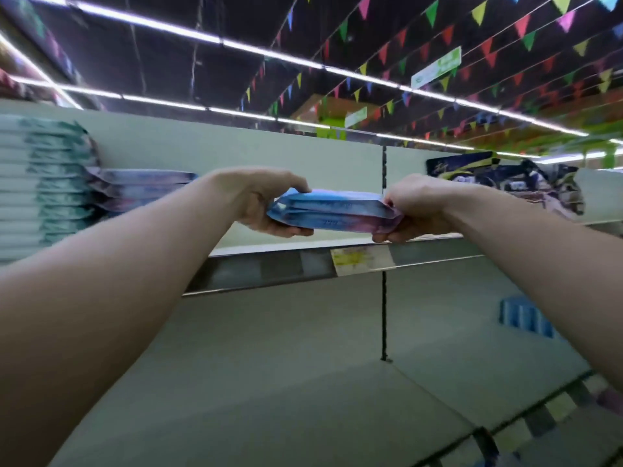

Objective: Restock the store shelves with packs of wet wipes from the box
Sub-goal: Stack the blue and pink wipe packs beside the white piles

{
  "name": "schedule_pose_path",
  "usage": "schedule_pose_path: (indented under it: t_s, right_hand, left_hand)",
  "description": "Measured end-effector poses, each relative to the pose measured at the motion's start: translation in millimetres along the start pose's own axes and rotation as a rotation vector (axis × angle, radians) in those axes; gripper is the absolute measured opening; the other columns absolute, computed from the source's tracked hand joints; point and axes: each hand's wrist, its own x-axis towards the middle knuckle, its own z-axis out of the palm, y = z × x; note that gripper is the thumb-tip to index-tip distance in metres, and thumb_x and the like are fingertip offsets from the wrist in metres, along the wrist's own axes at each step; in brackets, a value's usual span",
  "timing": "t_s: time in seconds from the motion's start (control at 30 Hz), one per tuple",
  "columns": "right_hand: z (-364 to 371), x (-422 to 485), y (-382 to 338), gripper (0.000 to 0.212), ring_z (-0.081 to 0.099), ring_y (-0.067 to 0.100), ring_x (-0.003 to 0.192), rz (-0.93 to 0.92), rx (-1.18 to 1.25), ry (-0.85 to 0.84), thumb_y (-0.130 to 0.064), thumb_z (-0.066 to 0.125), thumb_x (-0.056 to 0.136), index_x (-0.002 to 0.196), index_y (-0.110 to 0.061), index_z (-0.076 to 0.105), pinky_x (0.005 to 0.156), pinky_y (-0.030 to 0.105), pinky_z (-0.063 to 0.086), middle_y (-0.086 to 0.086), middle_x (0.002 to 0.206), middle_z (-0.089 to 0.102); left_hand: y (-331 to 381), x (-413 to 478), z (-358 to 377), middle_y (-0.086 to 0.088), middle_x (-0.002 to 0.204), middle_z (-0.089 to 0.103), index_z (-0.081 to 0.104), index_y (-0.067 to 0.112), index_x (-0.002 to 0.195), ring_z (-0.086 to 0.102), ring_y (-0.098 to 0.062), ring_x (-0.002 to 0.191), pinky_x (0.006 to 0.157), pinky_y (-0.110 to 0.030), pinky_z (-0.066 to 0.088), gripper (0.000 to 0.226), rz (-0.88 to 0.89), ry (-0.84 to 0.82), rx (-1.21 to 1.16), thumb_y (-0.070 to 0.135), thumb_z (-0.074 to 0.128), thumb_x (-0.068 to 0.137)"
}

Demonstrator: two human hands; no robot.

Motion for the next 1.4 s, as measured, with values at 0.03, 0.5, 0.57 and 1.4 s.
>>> schedule_pose_path:
  t_s: [0.03, 0.5, 0.57, 1.4]
  right_hand:
    - [3, 12, 1, 0.029, 0.067, 0.018, 0.058, -0.021, -0.004, -0.027, 0.005, 0.026, 0.093, 0.087, 0.002, 0.054, 0.047, 0.021, 0.054, 0.013, 0.057, 0.066]
    - [43, 135, 5, 0.028, 0.063, 0.018, 0.053, -0.175, -0.311, -0.315, 0.009, 0.031, 0.090, 0.086, 0.004, 0.059, 0.046, 0.019, 0.050, 0.012, 0.061, 0.067]
    - [48, 142, 7, 0.027, 0.062, 0.015, 0.051, -0.188, -0.344, -0.356, 0.010, 0.033, 0.090, 0.085, 0.003, 0.059, 0.043, 0.016, 0.048, 0.012, 0.066, 0.065]
    - [61, 145, -4, 0.032, 0.052, 0.011, 0.039, -0.202, -0.608, -0.309, 0.000, 0.033, 0.092, 0.081, -0.002, 0.063, 0.043, 0.015, 0.041, 0.008, 0.068, 0.067]
  left_hand:
    - [0, 6, -3, -0.018, 0.105, 0.062, 0.042, 0.007, 0.134, 0.071, -0.025, 0.056, 0.040, -0.026, 0.053, 0.049, -0.015, 0.026, 0.000, 0.030, 0.058, 0.093]
    - [-13, 66, -30, -0.022, 0.129, 0.046, 0.039, 0.010, 0.138, 0.066, -0.031, 0.072, 0.042, -0.033, 0.054, 0.057, -0.273, 0.247, 0.089, 0.025, 0.066, 0.089]
    - [-14, 69, -33, -0.022, 0.131, 0.047, 0.044, 0.008, 0.134, 0.064, -0.029, 0.071, 0.041, -0.032, 0.054, 0.054, -0.325, 0.233, 0.184, 0.031, 0.065, 0.090]
    - [-11, 52, -49, 0.010, 0.126, 0.052, 0.046, 0.032, 0.138, 0.051, -0.006, 0.104, 0.107, -0.042, 0.040, 0.047, -0.094, -0.191, 0.567, 0.013, 0.054, 0.096]
